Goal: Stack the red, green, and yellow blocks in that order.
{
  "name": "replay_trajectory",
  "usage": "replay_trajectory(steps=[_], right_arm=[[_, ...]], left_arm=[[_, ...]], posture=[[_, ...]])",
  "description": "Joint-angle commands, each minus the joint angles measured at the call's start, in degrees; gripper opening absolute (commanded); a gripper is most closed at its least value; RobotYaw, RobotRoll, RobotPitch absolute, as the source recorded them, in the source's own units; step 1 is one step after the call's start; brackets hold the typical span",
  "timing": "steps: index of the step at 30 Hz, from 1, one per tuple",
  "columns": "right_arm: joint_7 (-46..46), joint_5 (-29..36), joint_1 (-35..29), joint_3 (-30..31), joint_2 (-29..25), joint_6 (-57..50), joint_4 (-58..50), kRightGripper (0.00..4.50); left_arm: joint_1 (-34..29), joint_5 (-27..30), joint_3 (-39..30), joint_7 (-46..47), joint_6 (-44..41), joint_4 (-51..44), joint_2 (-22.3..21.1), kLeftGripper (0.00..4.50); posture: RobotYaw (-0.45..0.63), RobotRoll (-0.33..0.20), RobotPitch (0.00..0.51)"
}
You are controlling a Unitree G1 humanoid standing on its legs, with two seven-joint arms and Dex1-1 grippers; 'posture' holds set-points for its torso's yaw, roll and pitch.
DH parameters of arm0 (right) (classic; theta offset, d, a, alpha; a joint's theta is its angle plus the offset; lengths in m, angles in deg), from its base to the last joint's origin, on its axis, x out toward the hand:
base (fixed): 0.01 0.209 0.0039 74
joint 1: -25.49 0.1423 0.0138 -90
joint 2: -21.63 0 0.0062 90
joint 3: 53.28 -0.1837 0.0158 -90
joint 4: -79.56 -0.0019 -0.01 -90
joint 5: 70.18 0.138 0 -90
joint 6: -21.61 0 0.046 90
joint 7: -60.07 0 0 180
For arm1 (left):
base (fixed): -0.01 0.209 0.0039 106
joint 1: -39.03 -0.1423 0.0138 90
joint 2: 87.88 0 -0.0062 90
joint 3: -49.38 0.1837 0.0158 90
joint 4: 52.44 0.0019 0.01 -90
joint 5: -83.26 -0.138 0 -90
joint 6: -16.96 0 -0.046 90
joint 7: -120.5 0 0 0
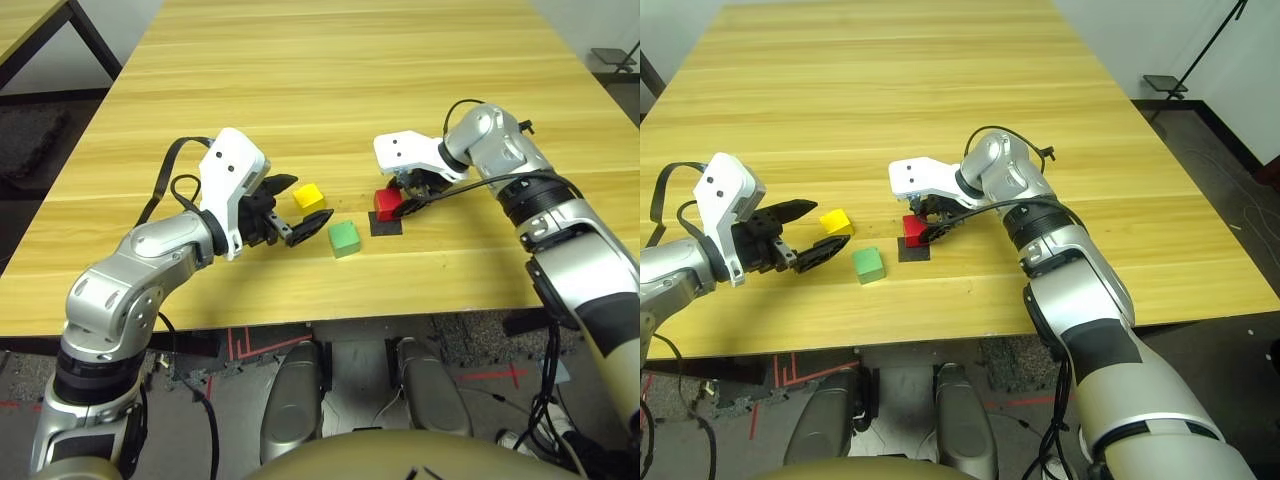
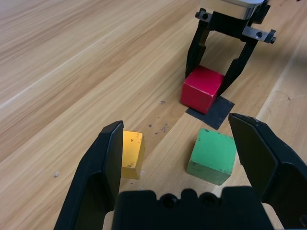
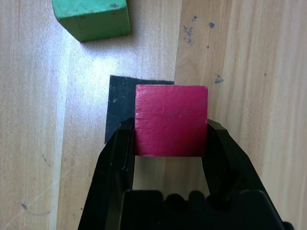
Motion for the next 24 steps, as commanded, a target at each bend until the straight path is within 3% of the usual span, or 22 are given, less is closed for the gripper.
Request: replay_trajectory(steps=[1, 20, 24], right_arm=[[-1.0, 1.4, -1.8, 1.0, -0.3, -2.1, -3.7, 2.04], [-2.3, 2.6, -6.2, 3.4, -4.2, -9.6, -13.2, 2.04], [-1.7, 3.1, -6.8, 3.1, -4.6, -11.8, -13.8, 3.45]], left_arm=[[-0.3, 0.7, 0.0, 0.5, -0.9, -1.0, 0.3, 4.5], [1.3, 0.8, 0.5, -0.1, -0.8, 0.5, 0.0, 4.5], [1.6, 1.0, 1.0, -1.1, -1.0, 0.7, -0.5, 4.5]], posture=[[0.56, -0.265, 0.156], [0.53, -0.253, 0.17], [0.52, -0.243, 0.161]])
